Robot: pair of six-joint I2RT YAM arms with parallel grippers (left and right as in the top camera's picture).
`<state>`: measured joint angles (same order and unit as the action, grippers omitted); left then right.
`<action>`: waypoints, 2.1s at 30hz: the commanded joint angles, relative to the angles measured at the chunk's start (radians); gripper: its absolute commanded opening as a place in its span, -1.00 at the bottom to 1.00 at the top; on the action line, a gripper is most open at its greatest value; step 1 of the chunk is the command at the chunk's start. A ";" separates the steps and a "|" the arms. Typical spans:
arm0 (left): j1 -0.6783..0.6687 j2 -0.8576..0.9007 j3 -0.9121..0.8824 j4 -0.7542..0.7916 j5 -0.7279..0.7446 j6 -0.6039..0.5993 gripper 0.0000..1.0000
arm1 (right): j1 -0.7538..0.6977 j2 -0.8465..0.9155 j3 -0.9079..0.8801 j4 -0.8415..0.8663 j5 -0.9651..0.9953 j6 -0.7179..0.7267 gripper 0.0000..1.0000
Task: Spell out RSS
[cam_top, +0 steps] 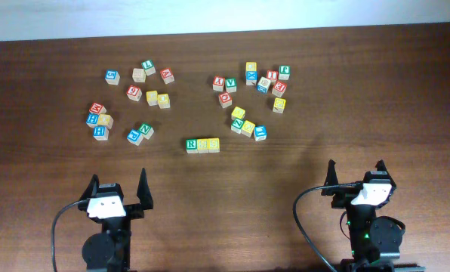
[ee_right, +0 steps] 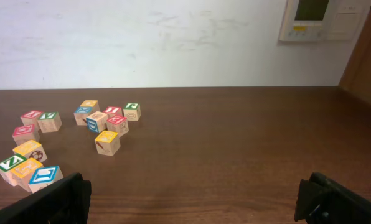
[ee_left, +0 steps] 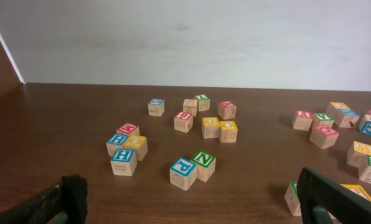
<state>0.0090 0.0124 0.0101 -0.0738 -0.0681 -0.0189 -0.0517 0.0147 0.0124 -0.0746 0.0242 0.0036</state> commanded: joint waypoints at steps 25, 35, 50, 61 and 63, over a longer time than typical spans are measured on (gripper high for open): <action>0.001 -0.008 -0.002 -0.010 -0.004 0.034 0.98 | -0.006 -0.010 -0.007 -0.007 -0.006 0.001 0.97; 0.001 -0.007 -0.002 -0.010 -0.013 0.012 0.98 | -0.006 -0.010 -0.007 -0.007 -0.006 0.001 0.96; 0.001 -0.007 -0.001 -0.009 0.019 0.012 0.98 | -0.006 -0.010 -0.007 -0.007 -0.006 0.001 0.97; 0.001 -0.007 -0.001 -0.009 0.019 0.012 0.98 | -0.006 -0.010 -0.007 -0.007 -0.006 0.001 0.96; 0.001 -0.007 -0.001 -0.009 0.019 0.012 0.98 | -0.006 -0.010 -0.007 -0.007 -0.006 0.001 0.96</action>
<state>0.0090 0.0124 0.0101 -0.0738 -0.0597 -0.0193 -0.0517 0.0147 0.0124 -0.0746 0.0242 0.0036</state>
